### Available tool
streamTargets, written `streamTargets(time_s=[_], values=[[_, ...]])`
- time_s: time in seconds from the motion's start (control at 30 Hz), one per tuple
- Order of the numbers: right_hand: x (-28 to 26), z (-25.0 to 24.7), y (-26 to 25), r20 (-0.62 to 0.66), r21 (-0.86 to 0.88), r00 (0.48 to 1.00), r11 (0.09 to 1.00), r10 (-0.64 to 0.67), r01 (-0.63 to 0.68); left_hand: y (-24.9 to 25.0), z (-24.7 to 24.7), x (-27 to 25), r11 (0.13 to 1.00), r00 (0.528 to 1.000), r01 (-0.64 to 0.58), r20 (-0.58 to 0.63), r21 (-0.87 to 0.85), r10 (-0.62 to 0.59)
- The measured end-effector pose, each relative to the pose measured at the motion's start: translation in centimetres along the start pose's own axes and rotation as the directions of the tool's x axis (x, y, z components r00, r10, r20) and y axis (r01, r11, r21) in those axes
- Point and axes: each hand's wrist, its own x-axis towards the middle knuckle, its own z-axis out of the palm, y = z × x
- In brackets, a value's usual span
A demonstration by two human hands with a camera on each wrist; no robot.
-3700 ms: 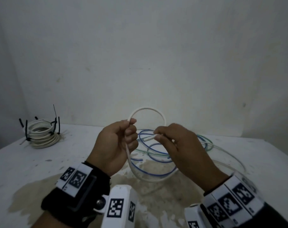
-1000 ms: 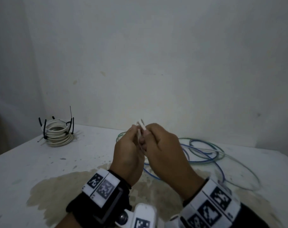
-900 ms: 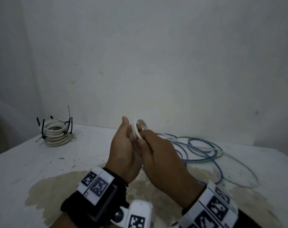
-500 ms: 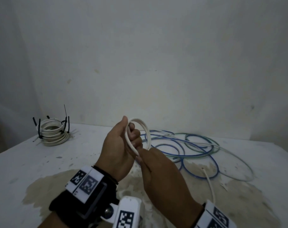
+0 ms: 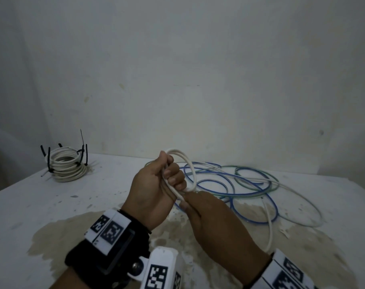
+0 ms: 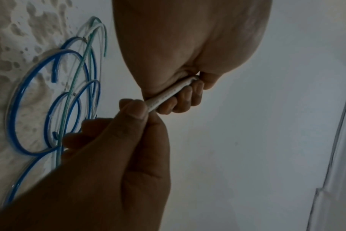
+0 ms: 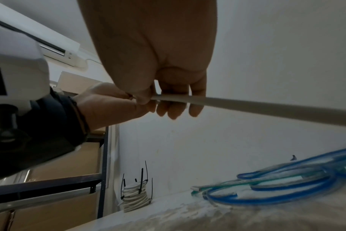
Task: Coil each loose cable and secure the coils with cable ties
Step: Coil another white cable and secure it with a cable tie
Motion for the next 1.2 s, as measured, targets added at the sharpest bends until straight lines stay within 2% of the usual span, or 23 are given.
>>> streamTargets(time_s=[0.23,0.33,0.4,0.47,0.53,0.6,0.7,0.83,0.93,1.1,1.2], values=[[0.2,-1.7,0.9,0.193,-0.077,0.974,0.992,0.117,-0.104,0.8,-0.1,0.5,0.999,0.999,-0.044,-0.019,-0.002,0.044],[-0.3,-1.9,1.0,0.197,-0.036,0.970,0.990,0.144,-0.139,0.9,-0.3,0.4,0.998,0.999,-0.043,-0.018,0.036,0.044],[-0.3,-1.7,0.7,0.104,0.017,0.993,0.998,0.056,-0.058,0.6,-0.1,0.3,0.994,0.999,-0.042,-0.020,0.097,0.045],[0.2,-1.7,0.0,-0.104,0.146,0.994,0.988,-0.042,0.058,0.0,0.2,0.2,0.985,0.998,-0.051,-0.033,0.166,0.057],[1.0,-1.8,-0.4,-0.234,0.234,0.972,0.968,-0.031,0.087,-0.5,0.6,0.1,0.977,0.996,-0.056,-0.054,0.205,0.069],[1.9,-1.8,-0.8,-0.272,0.270,0.961,0.962,0.039,0.037,-1.0,1.0,0.0,0.963,0.993,-0.051,-0.086,0.264,0.076],[2.5,-1.6,-1.3,-0.257,0.269,0.964,0.963,0.075,-0.004,-1.4,2.1,-0.4,0.954,0.995,-0.025,-0.086,0.299,0.053],[2.8,-2.0,-1.9,-0.133,0.375,0.985,0.925,0.113,-0.056,-1.6,2.7,-0.6,0.972,0.998,-0.013,-0.057,0.236,0.027],[2.9,-2.3,-1.6,-0.072,0.372,0.988,0.923,0.135,-0.099,-1.9,2.5,-0.7,0.969,0.997,0.018,-0.079,0.245,0.002],[2.6,-2.4,-1.8,-0.139,0.449,0.973,0.887,0.184,-0.104,-2.5,2.5,-1.0,0.932,0.998,-0.058,0.012,0.358,0.058],[2.4,-2.5,-1.8,-0.169,0.443,0.971,0.893,0.168,-0.077,-2.4,2.8,-1.2,0.927,0.997,-0.073,0.053,0.367,0.058]])
